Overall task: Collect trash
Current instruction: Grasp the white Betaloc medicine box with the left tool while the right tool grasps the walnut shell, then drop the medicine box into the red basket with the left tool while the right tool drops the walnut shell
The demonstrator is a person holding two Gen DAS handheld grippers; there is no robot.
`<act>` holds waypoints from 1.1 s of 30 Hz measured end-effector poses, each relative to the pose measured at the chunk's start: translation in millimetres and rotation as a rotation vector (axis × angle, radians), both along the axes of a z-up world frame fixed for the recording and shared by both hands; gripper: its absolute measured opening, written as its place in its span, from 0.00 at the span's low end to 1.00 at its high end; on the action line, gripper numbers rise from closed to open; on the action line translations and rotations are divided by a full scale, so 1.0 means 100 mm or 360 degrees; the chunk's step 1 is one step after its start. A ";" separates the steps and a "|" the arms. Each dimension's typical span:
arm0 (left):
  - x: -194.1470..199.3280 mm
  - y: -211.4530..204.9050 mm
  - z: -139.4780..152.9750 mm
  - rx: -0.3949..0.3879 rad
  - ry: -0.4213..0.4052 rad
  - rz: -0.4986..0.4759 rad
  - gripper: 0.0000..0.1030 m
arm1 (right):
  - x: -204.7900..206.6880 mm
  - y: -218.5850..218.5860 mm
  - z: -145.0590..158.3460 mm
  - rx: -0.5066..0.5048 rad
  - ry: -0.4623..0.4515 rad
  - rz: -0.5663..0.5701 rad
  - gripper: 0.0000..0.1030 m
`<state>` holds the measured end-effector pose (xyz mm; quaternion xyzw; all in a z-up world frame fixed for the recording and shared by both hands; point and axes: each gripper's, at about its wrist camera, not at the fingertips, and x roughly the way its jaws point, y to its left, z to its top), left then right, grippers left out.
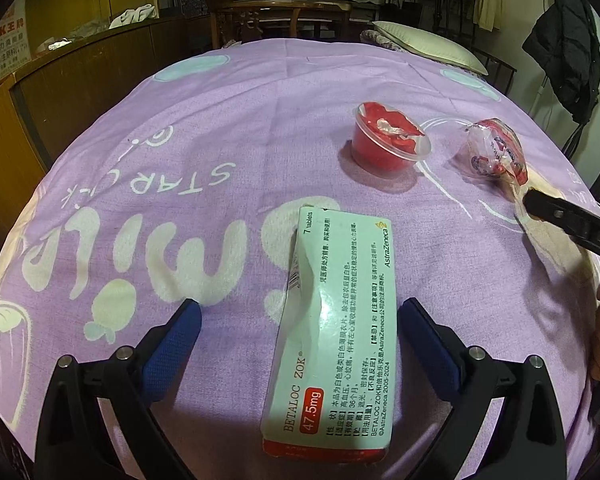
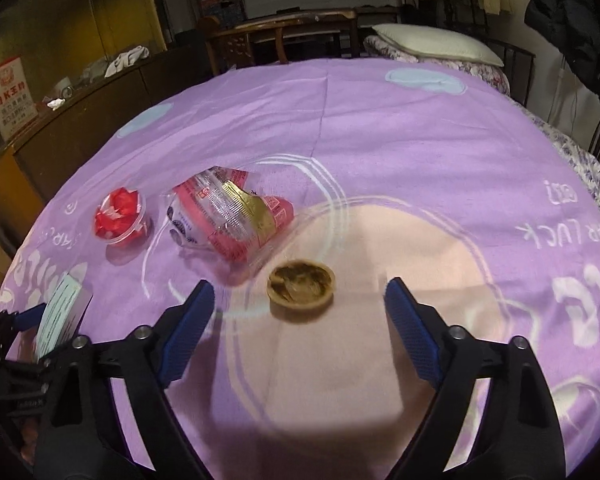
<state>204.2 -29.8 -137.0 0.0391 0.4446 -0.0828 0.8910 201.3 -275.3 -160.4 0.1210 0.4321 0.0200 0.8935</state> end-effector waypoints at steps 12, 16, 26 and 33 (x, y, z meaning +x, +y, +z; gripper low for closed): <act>-0.10 0.08 0.04 -0.0102 -0.0049 -0.0040 0.79 | -0.05 -0.06 -0.01 0.0045 -0.0019 -0.0033 0.34; -0.15 0.08 0.07 -0.0103 -0.0077 -0.0028 0.54 | -0.09 -0.08 0.00 0.0060 -0.0018 -0.0052 0.34; -0.55 0.27 0.41 -0.0117 -0.0116 -0.0049 0.44 | -0.73 0.00 0.28 0.0072 -0.0140 -0.0034 0.34; -1.04 0.50 1.05 -0.0116 -0.0317 -0.0002 0.44 | -1.14 0.13 0.86 0.0145 -0.0351 0.0063 0.34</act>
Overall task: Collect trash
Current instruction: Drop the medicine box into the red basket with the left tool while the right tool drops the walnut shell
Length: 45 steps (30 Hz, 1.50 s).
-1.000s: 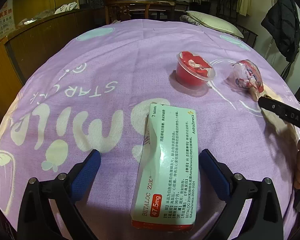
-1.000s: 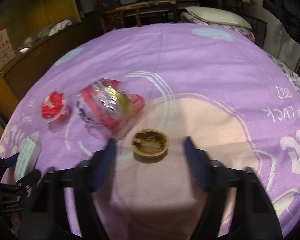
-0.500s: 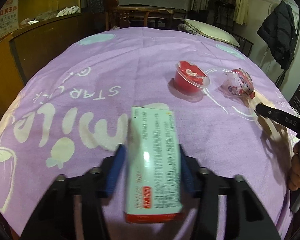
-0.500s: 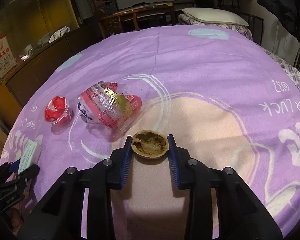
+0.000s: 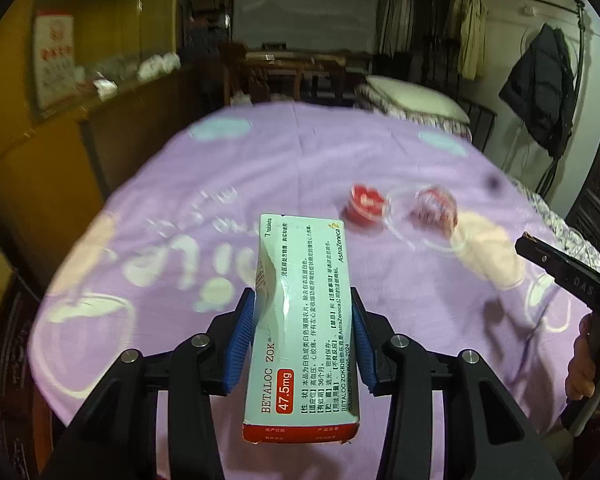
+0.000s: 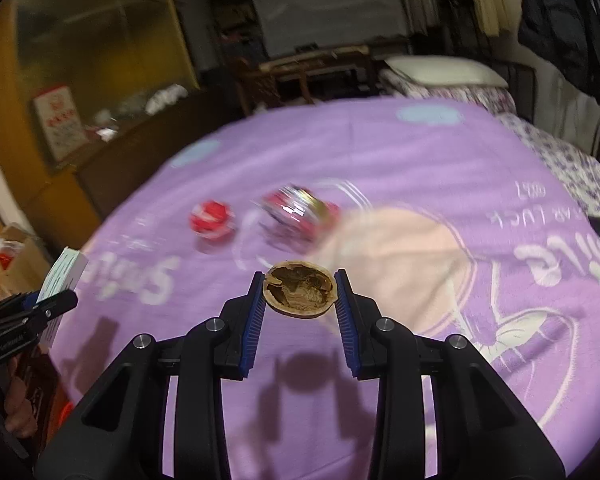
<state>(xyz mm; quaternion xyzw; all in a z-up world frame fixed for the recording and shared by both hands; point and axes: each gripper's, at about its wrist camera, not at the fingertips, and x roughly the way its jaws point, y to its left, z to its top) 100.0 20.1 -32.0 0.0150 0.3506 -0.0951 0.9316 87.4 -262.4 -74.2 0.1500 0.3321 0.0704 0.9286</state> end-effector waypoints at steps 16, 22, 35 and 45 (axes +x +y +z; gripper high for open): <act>-1.36 1.01 0.68 0.0084 -0.0188 0.0195 0.44 | -0.92 0.84 0.94 0.0090 -0.0318 0.0414 0.34; -1.60 1.68 0.33 0.0173 0.0025 0.0342 0.44 | -1.00 1.36 0.99 0.0073 -0.0262 0.0618 0.34; -1.74 2.87 -0.59 -0.0151 0.0339 0.0652 0.92 | -0.92 3.02 0.41 -0.0052 0.0176 0.1188 0.34; -1.92 3.60 -0.89 -0.0136 0.0311 0.1017 0.94 | -1.09 4.26 -0.05 -0.0190 0.0452 0.1660 0.35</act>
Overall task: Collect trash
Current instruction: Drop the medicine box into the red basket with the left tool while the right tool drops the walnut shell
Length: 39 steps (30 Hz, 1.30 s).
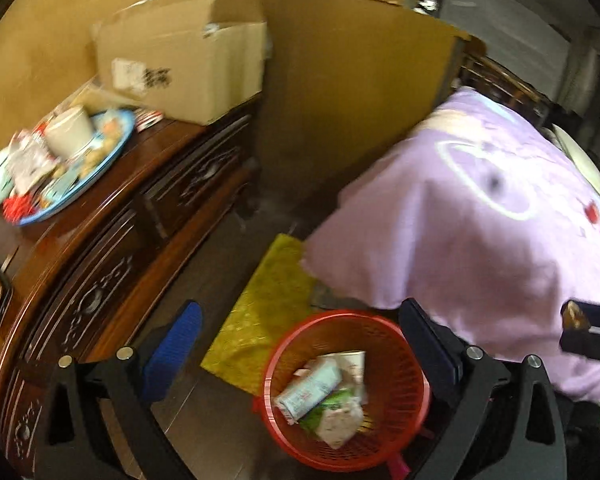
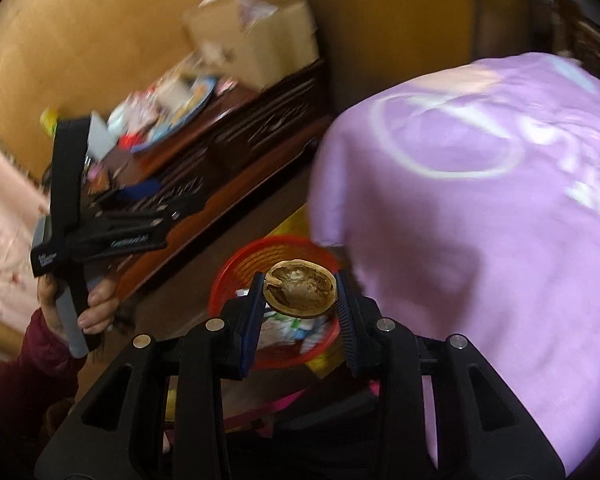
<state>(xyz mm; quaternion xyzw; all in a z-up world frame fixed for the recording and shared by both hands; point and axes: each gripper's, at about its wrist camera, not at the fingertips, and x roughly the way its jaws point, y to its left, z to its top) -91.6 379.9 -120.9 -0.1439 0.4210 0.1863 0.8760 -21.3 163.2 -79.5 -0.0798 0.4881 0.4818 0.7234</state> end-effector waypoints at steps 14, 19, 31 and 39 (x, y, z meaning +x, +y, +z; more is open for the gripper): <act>-0.08 0.19 -0.11 -0.0064 -0.0024 0.0062 0.94 | -0.01 0.15 0.01 -0.0034 -0.0058 0.0002 0.50; -0.03 -0.05 0.10 0.0033 -0.0073 -0.0020 0.94 | 0.02 -0.11 0.18 0.0053 -0.0111 -0.0109 0.50; 0.07 -1.13 0.93 0.0252 -0.0302 -0.0392 0.94 | -0.07 -1.39 0.77 0.0317 -0.0337 -0.0511 0.58; 0.17 -2.25 1.35 0.0431 -0.0371 -0.0696 0.94 | -0.10 -2.38 1.04 0.0480 -0.0514 -0.0777 0.65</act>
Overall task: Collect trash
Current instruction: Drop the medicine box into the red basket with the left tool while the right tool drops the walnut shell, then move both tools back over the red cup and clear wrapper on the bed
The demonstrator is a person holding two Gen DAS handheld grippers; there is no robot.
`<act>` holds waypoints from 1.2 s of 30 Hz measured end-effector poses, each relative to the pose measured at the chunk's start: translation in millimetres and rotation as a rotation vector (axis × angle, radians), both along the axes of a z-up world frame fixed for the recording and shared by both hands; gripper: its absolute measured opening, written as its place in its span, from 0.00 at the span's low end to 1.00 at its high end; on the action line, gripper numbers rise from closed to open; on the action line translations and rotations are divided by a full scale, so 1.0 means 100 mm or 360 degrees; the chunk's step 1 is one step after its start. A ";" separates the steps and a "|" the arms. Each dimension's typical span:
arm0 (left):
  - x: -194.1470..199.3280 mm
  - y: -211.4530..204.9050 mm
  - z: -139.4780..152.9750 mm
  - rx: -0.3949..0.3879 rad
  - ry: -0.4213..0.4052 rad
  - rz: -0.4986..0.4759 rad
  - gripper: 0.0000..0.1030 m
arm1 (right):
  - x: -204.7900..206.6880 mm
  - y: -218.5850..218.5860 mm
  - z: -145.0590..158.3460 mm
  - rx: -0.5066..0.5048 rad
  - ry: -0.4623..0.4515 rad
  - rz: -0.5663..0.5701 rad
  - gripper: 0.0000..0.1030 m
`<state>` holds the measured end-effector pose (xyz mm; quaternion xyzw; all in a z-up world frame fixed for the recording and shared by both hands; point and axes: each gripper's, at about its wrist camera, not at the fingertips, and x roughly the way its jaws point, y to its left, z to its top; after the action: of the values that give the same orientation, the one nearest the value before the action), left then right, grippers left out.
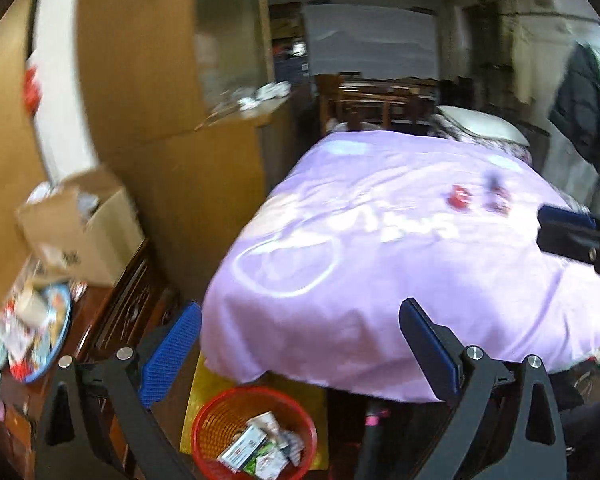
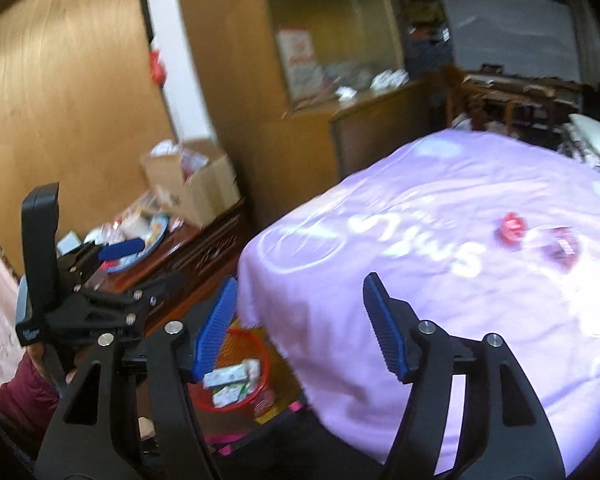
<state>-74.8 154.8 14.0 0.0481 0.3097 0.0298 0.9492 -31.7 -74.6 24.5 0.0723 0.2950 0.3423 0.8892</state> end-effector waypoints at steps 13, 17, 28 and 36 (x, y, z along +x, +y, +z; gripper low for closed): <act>1.08 -1.45 -0.34 0.0009 0.0134 -0.0345 0.94 | 0.60 -1.38 -0.58 -0.0045 0.0112 -0.0598 0.72; 1.66 -1.70 -0.64 0.0019 0.0223 -0.0374 0.94 | 0.91 -1.68 -0.94 -0.0096 0.0242 -0.0753 0.72; 2.67 -2.05 -1.18 0.0085 0.0407 -0.0360 0.94 | 1.68 -2.08 -1.56 -0.0241 0.0453 -0.0961 0.72; 3.18 -2.26 -1.38 0.0052 0.0448 -0.0370 0.94 | 2.02 -2.20 -1.83 -0.0273 0.0578 -0.1025 0.75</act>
<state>243.6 -70.7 -123.7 0.1027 0.4313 -0.0822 0.8926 170.4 -294.5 -159.0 0.1460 0.4377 0.0010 0.8872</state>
